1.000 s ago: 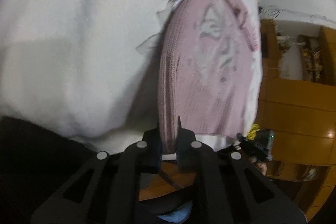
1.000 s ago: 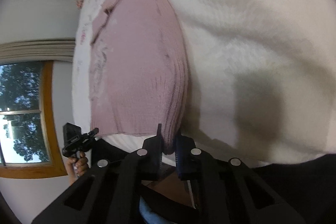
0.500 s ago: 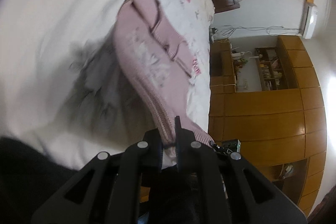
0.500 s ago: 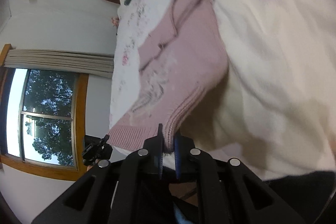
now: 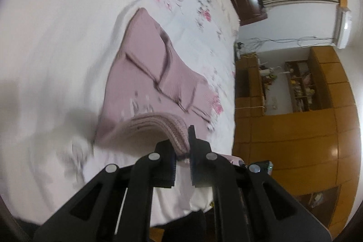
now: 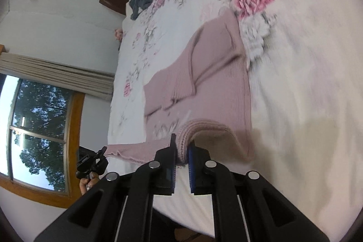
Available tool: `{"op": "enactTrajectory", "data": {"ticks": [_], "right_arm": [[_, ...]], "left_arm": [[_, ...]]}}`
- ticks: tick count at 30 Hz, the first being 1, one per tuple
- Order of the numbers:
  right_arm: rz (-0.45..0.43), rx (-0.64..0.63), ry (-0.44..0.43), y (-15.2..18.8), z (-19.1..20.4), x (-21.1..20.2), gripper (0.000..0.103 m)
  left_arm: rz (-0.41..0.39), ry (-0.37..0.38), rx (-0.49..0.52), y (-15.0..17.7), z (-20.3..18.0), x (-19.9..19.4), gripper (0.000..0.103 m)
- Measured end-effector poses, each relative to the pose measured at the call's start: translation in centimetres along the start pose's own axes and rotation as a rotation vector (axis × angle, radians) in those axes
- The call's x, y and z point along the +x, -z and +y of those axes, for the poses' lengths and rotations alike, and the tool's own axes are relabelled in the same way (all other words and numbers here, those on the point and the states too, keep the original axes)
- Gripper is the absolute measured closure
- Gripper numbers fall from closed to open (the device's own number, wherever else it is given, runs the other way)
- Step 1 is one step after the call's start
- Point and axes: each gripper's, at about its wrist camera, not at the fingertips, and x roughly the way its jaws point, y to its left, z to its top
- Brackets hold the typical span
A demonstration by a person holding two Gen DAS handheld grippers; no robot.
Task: Fold small clothes
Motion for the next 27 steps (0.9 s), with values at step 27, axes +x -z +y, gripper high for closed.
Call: {"op": "enactTrajectory", "data": {"ticks": [27], "right_arm": [[0.05, -0.089, 0.147, -12.7, -4.3, 10.6, 0.077]], "left_arm": [[0.036, -0.261, 0.259, -10.7, 0.1, 10.4, 0.062]]}}
